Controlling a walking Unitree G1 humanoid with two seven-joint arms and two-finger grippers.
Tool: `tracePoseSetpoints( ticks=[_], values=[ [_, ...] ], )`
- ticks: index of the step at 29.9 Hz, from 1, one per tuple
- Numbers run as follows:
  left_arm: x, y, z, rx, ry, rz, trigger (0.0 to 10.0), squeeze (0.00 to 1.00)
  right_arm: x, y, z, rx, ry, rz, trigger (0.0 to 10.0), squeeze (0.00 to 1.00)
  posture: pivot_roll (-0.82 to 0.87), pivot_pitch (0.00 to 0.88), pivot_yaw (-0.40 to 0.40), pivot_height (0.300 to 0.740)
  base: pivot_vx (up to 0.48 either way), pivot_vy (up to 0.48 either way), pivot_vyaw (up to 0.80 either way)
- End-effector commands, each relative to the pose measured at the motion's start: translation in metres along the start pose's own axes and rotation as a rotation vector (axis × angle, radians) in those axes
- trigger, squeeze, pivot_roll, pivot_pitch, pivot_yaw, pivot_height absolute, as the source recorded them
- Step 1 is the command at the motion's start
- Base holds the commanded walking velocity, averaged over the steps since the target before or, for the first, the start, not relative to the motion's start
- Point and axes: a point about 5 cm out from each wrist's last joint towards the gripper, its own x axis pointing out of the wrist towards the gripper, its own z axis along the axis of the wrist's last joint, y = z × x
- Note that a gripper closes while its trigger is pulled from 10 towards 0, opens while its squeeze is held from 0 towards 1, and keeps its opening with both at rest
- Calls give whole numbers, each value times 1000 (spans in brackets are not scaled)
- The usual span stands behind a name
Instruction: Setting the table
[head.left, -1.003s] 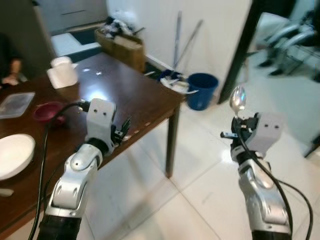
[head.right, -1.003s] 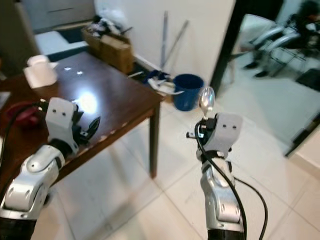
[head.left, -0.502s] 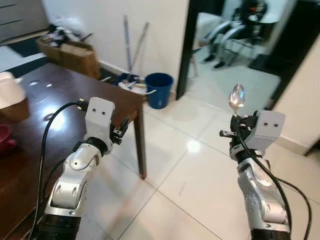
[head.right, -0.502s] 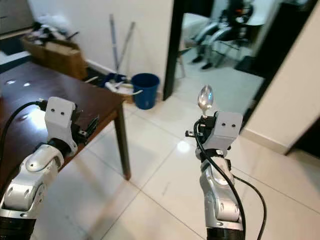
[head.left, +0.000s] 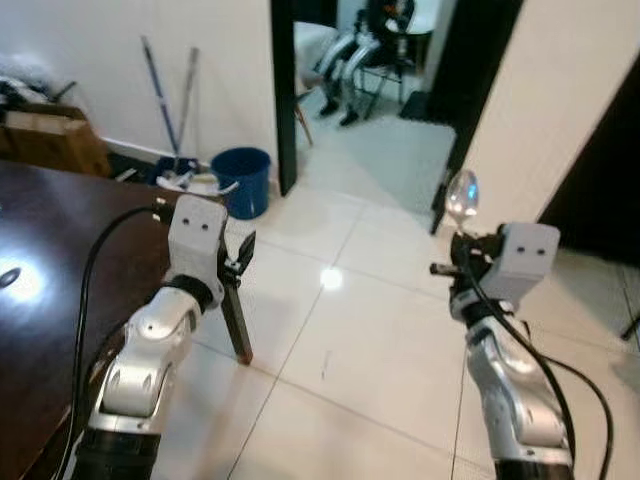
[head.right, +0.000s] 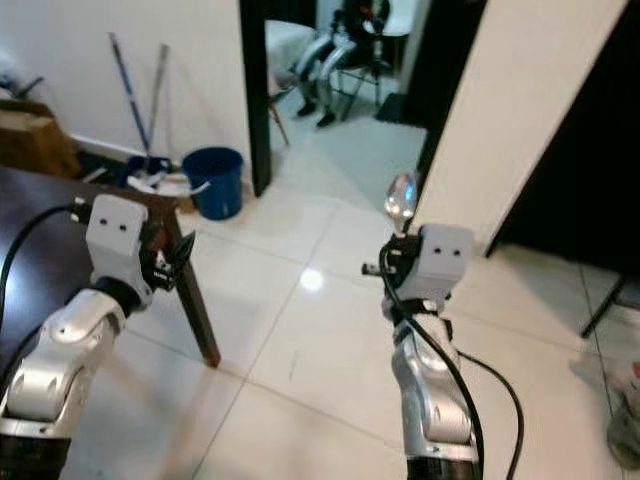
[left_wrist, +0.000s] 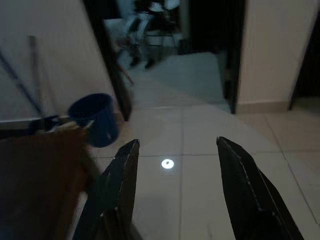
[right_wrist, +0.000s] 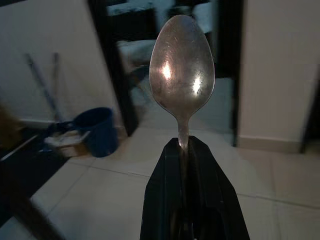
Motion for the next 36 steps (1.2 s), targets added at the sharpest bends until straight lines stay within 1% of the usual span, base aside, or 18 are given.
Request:
tracePoseSetpoints(
  ticks=[1,33,36],
  values=[
    [0,0,-3,3,10,4,10000,0,0,-2,1,4,-2,-9,10000,0,-26,0,95,740,0,0,-800],
    [1,-1,-3,-3,11,8,10000,0,1,-1,0,7,4,-4,10000,0,-22,0,91,740,0,0,-800],
    [1,0,-4,-14,15,12,10000,0,1,-1,0,8,3,-4,10000,0,-22,0,91,740,0,0,-800]
  ],
)
